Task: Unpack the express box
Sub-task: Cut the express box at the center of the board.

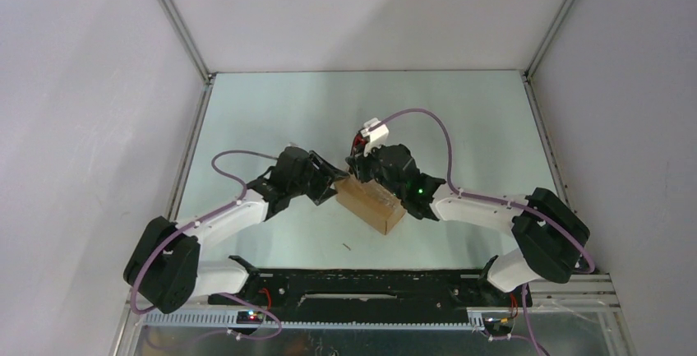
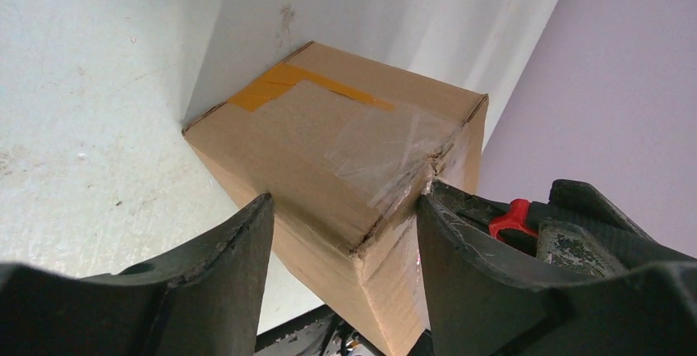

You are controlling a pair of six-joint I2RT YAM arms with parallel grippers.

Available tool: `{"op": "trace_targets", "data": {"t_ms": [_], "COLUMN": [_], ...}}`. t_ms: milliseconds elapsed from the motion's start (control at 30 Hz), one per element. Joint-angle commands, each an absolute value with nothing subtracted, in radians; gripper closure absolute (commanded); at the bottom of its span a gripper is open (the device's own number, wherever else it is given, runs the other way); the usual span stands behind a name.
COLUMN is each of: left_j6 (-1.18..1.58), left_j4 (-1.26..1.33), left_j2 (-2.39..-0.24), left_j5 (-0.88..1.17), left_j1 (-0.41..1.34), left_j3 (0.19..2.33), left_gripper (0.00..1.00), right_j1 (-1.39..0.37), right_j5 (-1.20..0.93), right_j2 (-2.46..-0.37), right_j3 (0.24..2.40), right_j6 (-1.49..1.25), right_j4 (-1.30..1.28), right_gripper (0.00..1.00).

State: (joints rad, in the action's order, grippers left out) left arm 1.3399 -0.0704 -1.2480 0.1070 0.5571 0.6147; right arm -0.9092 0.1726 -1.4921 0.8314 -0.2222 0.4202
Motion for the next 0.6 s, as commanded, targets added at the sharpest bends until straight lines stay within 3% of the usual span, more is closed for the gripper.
{"op": "trace_targets", "data": {"t_ms": [0, 567], "left_j6": [1.349, 1.362], "left_j4": [-0.233, -0.257], "left_j2": [-1.273, -1.281], "left_j5": [-0.047, -0.066], "left_j1": [0.556, 0.589], "left_j3": [0.592, 0.615], "left_gripper": [0.45, 0.48], "right_j1": [-0.925, -0.949], "right_j5": [0.214, 0.262], "right_j2": [-1.454, -1.427], "right_j3": [0.899, 0.931], "right_j6": [-0.193, -0.120], "right_j4": [0.463, 0.411], "right_gripper": [1.00, 1.00]}}
